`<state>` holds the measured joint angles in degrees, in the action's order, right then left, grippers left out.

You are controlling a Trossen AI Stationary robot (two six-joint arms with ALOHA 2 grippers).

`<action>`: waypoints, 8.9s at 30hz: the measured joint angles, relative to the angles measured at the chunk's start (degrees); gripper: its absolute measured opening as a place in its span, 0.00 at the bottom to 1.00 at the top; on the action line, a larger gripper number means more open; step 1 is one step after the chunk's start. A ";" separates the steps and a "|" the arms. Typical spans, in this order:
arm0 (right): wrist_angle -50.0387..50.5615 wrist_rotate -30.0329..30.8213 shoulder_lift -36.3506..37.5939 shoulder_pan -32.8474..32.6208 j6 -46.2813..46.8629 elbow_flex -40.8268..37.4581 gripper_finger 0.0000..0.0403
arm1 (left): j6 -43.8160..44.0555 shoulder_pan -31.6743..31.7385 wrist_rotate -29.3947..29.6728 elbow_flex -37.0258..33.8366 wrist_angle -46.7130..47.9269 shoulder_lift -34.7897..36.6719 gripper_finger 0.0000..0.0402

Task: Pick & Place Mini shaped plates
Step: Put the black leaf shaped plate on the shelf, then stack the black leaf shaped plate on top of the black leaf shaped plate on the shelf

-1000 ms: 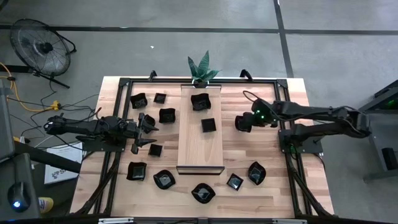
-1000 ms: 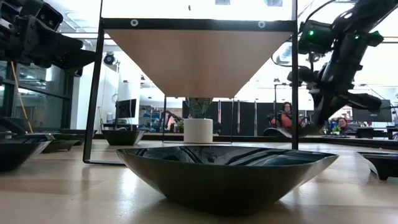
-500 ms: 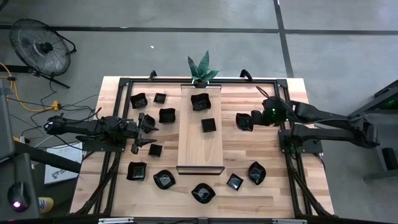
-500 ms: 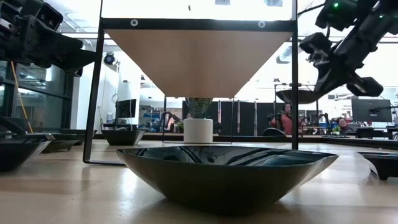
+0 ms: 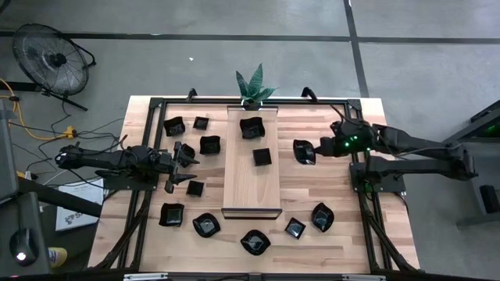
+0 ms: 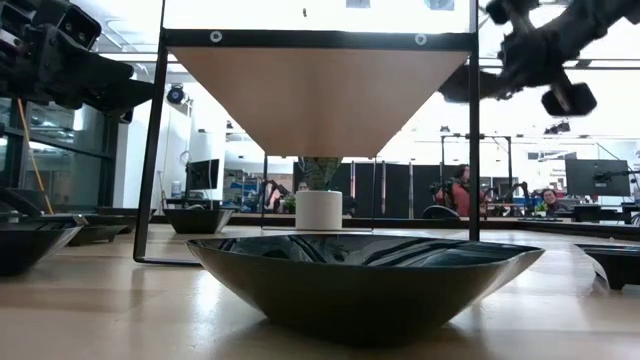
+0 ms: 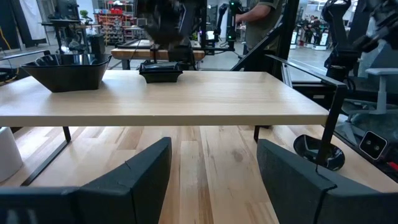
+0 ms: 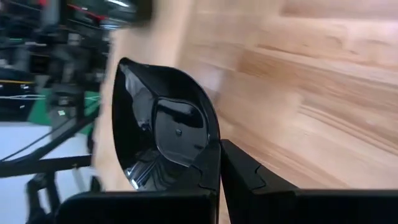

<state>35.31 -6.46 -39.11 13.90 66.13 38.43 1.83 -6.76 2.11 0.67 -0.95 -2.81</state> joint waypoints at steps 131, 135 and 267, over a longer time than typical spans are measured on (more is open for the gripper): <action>25.66 -3.75 -69.01 -19.20 -21.16 65.69 0.00 | -0.01 0.01 -0.02 0.00 0.00 0.00 0.58; 24.79 -3.86 -69.69 -19.10 -21.20 65.73 0.00 | 0.00 0.01 -0.02 0.00 0.00 0.00 0.58; 14.07 -6.10 -38.31 -38.09 22.41 3.01 0.22 | 0.00 0.02 0.00 0.00 0.00 0.00 0.58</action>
<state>49.38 -12.57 -77.42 -24.18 88.54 41.44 1.82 -6.74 2.11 0.67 -0.95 -2.81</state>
